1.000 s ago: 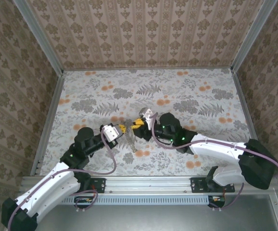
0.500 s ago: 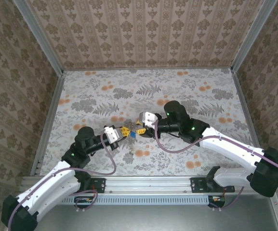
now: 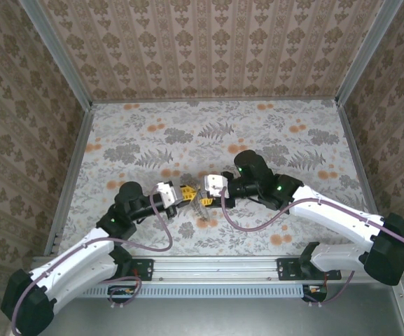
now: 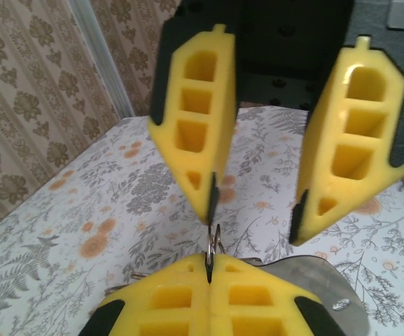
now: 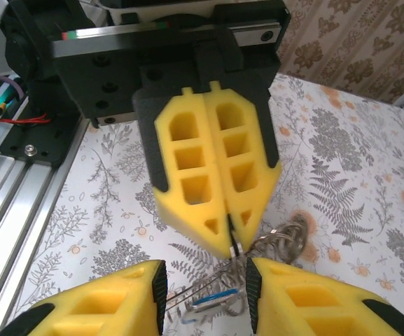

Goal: Put the keys on the keyring

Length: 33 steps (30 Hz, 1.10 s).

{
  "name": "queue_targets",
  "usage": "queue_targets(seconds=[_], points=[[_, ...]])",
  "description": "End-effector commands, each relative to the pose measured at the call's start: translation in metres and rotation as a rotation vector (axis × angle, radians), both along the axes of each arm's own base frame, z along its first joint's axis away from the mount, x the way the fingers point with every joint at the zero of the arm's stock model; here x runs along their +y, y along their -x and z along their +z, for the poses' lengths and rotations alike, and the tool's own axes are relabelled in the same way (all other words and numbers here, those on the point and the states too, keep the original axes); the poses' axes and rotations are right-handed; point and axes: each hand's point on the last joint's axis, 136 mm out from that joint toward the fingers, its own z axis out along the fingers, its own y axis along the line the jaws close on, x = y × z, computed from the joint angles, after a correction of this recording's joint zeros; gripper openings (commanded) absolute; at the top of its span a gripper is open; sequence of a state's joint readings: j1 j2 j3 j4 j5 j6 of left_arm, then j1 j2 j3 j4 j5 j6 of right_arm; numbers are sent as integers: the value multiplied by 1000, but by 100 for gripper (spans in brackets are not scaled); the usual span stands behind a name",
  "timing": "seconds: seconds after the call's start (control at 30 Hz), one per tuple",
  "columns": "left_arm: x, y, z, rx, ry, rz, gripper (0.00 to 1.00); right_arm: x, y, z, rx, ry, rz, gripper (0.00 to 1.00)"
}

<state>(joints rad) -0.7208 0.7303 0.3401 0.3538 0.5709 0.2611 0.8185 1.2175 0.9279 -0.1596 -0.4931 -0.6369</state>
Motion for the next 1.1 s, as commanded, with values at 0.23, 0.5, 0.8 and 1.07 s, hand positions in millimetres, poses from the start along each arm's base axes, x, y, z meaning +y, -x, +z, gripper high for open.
queue_targets(seconds=[0.23, 0.5, 0.8, 1.07], points=[[-11, 15, 34, -72, 88, -89, 0, -7, 1, -1, -9, 1, 0, 26], [-13, 17, 38, -92, 98, -99, 0, -15, 4, -15, 38, 21, 20, 27], [-21, 16, 35, -75, 83, -124, 0, -13, 11, -6, 53, -34, 48, 24], [-30, 15, 38, -61, 98, -142, 0, -19, 8, -14, 37, 8, 23, 6]])
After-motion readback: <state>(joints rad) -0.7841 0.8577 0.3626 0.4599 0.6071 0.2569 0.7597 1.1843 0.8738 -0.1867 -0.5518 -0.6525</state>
